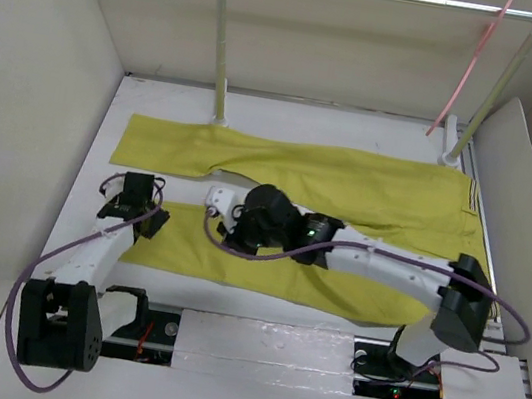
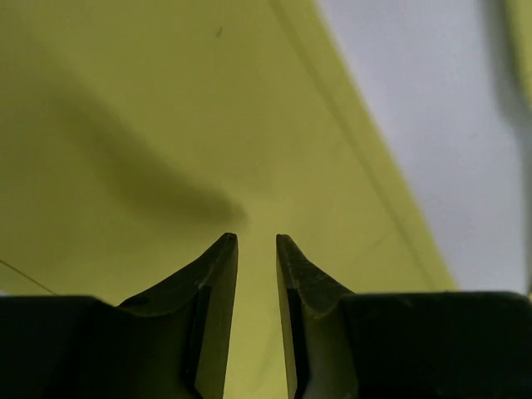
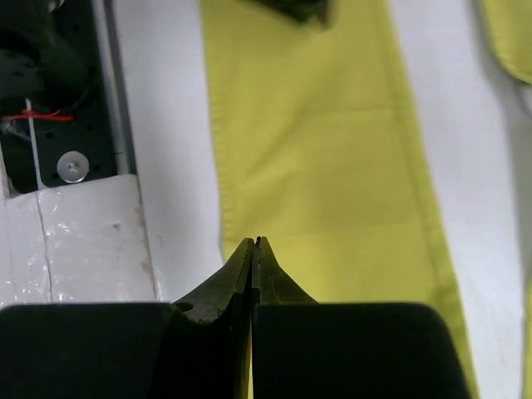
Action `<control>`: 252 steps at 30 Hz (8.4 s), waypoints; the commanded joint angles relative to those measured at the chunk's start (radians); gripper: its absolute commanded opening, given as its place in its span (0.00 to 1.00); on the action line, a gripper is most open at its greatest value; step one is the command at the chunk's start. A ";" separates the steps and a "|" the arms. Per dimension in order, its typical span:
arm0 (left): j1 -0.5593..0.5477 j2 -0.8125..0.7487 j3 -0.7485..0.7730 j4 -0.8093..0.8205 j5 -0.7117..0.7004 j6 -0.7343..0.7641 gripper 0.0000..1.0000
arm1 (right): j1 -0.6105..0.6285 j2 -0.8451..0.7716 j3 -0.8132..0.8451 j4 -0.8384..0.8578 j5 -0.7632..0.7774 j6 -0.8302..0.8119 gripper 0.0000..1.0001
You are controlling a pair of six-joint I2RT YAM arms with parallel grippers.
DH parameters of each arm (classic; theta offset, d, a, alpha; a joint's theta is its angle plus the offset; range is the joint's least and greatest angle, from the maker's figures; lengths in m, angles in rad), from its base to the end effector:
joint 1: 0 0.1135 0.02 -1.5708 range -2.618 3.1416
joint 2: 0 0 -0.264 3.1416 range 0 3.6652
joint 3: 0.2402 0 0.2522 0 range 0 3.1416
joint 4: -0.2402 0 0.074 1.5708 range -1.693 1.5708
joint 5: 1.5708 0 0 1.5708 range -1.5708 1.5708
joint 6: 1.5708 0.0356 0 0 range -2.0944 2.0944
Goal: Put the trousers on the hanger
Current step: Flatten out the trousers at the center of the board, then fold the trousers at the center of the board.
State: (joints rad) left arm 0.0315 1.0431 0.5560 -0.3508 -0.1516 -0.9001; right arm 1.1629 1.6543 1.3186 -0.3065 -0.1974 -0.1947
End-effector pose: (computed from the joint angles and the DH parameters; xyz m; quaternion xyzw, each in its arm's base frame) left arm 0.2044 0.0118 0.1988 -0.4423 0.8196 -0.0862 0.3539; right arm 0.1444 0.3519 0.2873 -0.5930 0.6648 0.2854 0.3534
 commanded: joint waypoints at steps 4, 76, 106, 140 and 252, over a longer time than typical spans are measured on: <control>-0.016 0.118 -0.056 0.084 0.087 -0.042 0.20 | -0.168 -0.242 -0.188 0.032 0.084 0.147 0.03; 0.482 0.201 0.125 -0.116 -0.134 0.072 0.63 | -0.552 -0.729 -0.476 -0.203 -0.120 0.178 0.06; 0.403 -0.062 0.260 0.032 -0.008 0.201 0.00 | -1.146 -0.751 -0.592 -0.542 0.315 0.521 0.61; 0.343 0.081 0.323 0.154 0.162 0.049 0.00 | -1.783 -0.297 -0.616 -0.454 0.386 0.857 0.58; 0.366 0.393 0.361 -0.099 -0.396 0.242 0.00 | -1.694 -0.628 -0.763 -0.062 -0.105 0.489 0.00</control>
State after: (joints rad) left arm 0.3836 1.5242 0.9268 -0.3717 -0.4026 -0.6399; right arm -0.5083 1.1164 0.5716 -0.2993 -0.2977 0.3660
